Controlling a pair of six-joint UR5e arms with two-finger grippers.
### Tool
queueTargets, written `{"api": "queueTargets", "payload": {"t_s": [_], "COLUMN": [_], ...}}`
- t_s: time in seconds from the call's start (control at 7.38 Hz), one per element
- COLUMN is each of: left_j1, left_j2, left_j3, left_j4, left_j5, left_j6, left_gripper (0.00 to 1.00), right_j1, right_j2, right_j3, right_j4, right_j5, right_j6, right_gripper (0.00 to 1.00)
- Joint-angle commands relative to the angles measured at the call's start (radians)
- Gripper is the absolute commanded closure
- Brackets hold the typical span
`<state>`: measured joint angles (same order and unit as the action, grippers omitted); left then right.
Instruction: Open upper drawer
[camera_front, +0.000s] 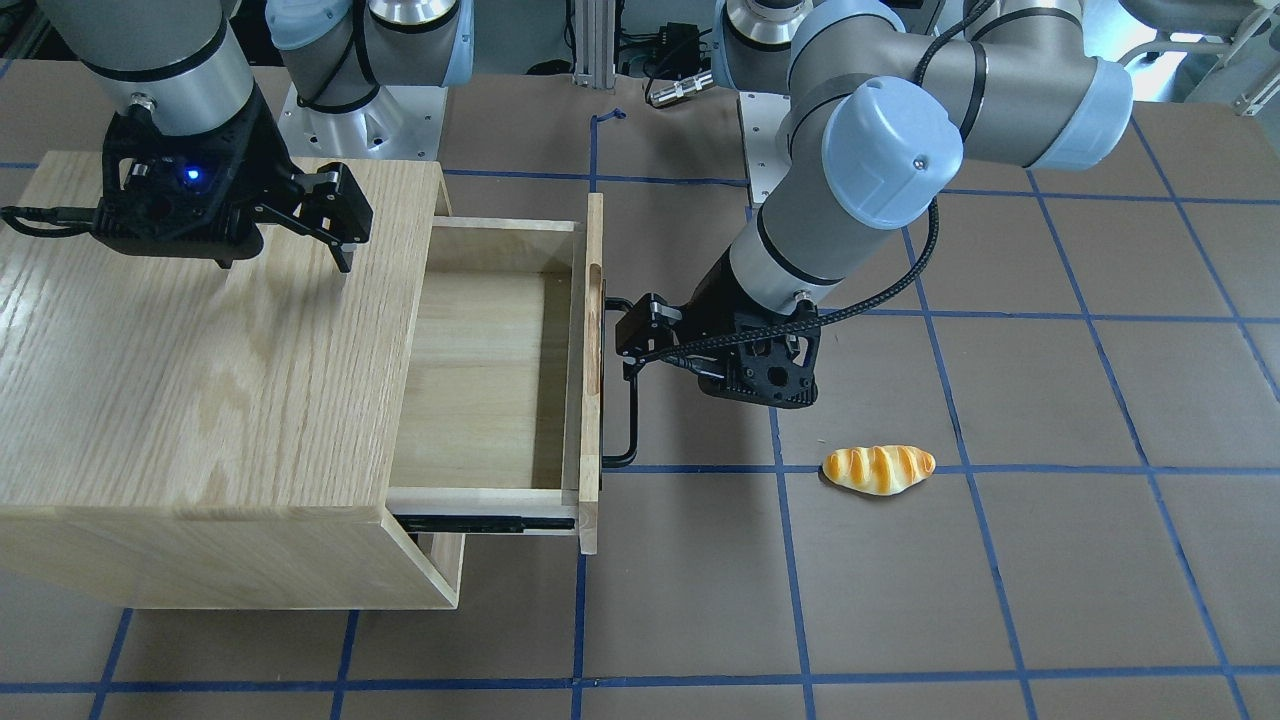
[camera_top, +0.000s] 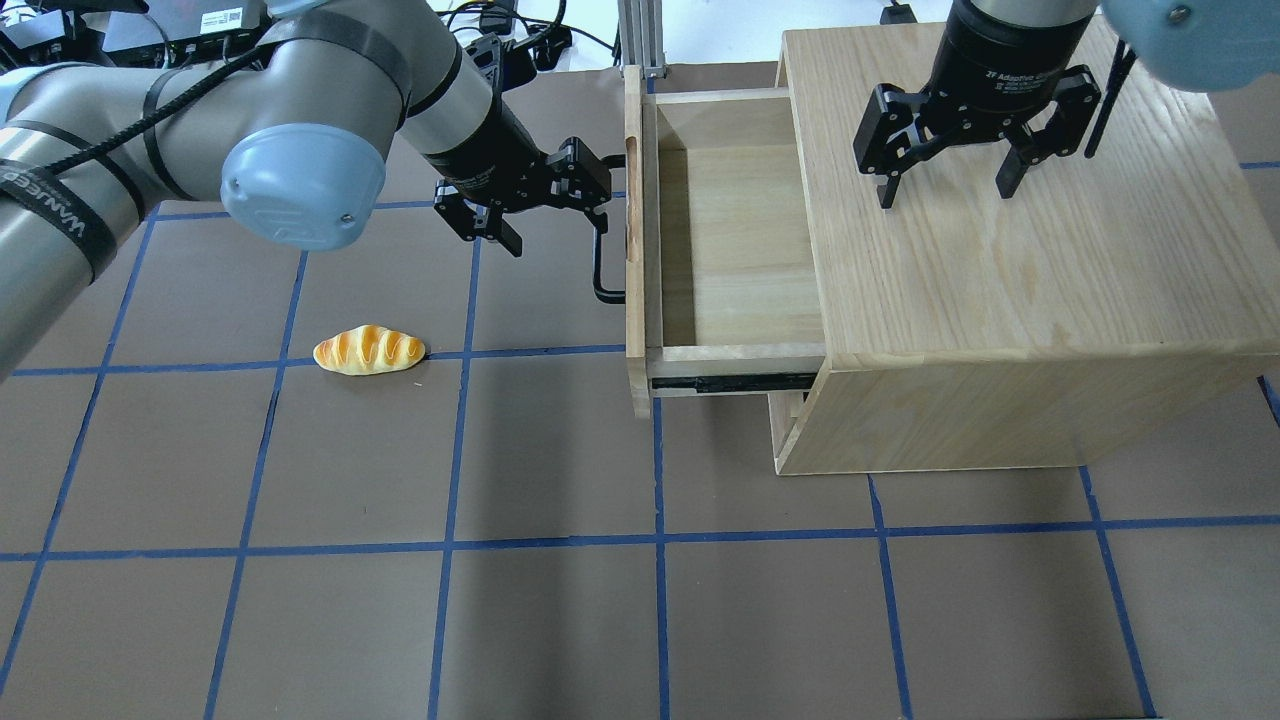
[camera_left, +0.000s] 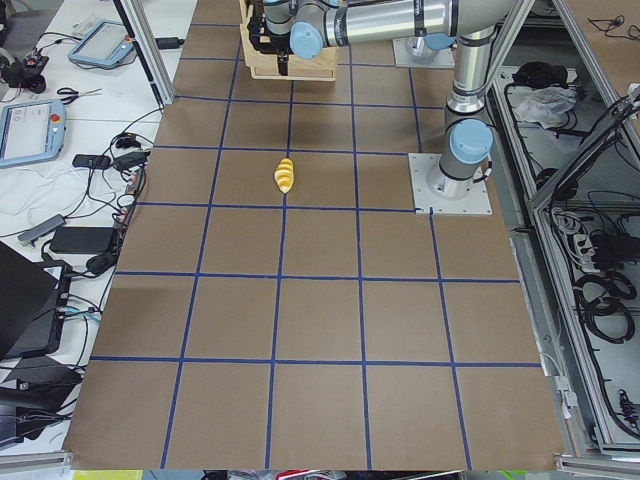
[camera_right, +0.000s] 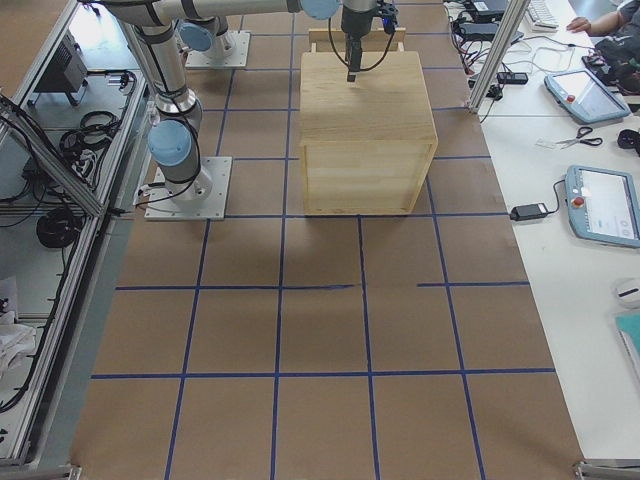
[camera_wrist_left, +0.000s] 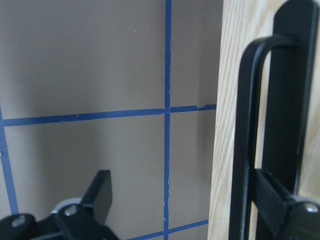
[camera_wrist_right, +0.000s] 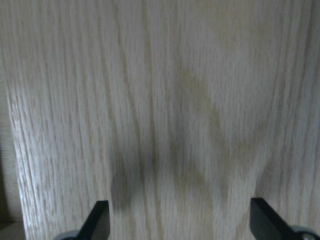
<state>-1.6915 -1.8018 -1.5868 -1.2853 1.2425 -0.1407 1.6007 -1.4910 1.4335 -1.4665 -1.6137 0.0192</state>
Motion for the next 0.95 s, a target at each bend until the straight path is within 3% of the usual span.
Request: {"api": "queueTargets", "payload": {"t_s": [0.0, 0.54, 0.81], "left_j1": [0.039, 0.049, 0.154], "left_j2": [0.016, 0.039, 0.093], "left_j3": [-0.002, 0.007, 0.033], "left_j4": [-0.057, -0.066, -0.179], "left_j5": [0.000, -0.003, 0.009], "left_j6": [0.051, 0.055, 0.160], "left_gripper": [0.00, 0.00, 0.00], "right_j1": [0.001, 0.001, 0.001], "right_j2": [0.000, 0.000, 0.000], "right_j3": [-0.001, -0.001, -0.001], "right_j4": [0.000, 0.000, 0.000], "right_j5": [0.000, 0.000, 0.000], "right_j6": [0.001, 0.001, -0.001], "right_gripper": [0.00, 0.00, 0.00]}}
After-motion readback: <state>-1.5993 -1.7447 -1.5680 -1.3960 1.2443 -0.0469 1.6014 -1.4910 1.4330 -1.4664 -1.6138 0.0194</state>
